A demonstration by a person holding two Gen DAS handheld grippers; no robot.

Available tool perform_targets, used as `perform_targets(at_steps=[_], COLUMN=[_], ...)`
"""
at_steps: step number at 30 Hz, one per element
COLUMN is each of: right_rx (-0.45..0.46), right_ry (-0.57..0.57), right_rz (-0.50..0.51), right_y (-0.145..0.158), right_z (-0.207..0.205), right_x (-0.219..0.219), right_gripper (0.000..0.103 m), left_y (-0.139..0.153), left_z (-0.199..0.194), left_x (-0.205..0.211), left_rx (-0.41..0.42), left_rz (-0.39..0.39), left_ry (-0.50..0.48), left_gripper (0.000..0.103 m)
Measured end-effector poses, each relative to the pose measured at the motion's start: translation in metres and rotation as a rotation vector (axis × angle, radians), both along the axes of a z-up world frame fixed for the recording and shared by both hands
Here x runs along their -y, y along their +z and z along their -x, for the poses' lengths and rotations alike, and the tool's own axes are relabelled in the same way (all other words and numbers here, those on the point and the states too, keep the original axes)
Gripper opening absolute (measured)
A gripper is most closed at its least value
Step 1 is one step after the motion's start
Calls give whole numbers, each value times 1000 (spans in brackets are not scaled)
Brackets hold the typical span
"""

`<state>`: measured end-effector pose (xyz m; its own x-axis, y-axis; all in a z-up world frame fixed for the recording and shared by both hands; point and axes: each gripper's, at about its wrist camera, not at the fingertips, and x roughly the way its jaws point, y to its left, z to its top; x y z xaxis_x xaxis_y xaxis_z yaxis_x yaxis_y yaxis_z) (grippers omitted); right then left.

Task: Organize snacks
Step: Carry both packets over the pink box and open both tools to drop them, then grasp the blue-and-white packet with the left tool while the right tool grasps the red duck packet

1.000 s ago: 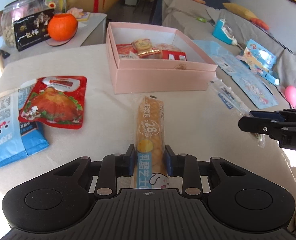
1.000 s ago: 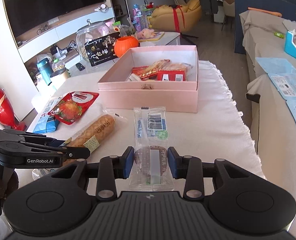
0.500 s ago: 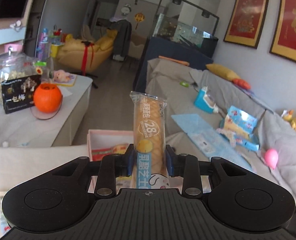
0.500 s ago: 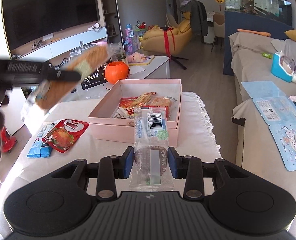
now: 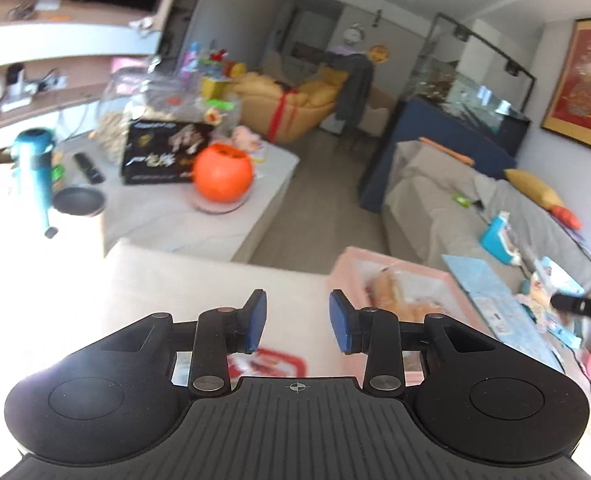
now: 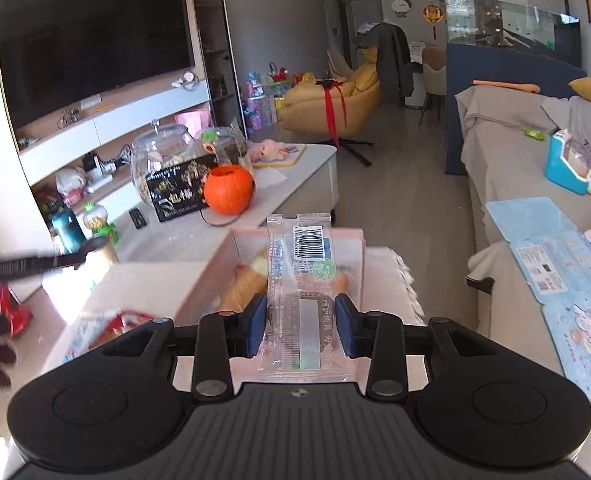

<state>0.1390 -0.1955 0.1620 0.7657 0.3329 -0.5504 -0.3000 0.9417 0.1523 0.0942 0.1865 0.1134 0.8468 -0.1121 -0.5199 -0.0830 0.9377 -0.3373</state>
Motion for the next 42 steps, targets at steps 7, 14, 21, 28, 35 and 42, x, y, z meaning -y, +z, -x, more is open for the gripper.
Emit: perform_targets(at_steps=[7, 14, 21, 28, 35, 42], right_rx=[-51, -185, -161, -112, -89, -91], right_ry=[24, 347, 294, 452, 412, 125], right_rz=[172, 88, 243, 328, 293, 282], right_y=[-2, -60, -116, -130, -129, -132], right_z=[-78, -34, -56, 9, 63, 54], right_x=[-86, -211, -303, -273, -180, -86], right_gripper=[56, 56, 54, 48, 48, 52], left_y=[-33, -74, -73, -77, -81, -83], left_z=[30, 45, 60, 25, 3, 4], left_x=[-60, -72, -65, -52, 2, 84], left_rx=[-118, -206, -207, -202, -202, -188], left_rz=[-40, -30, -77, -139, -216, -301], left_ry=[160, 167, 163, 173, 11, -207], left_gripper=[38, 38, 38, 39, 38, 38])
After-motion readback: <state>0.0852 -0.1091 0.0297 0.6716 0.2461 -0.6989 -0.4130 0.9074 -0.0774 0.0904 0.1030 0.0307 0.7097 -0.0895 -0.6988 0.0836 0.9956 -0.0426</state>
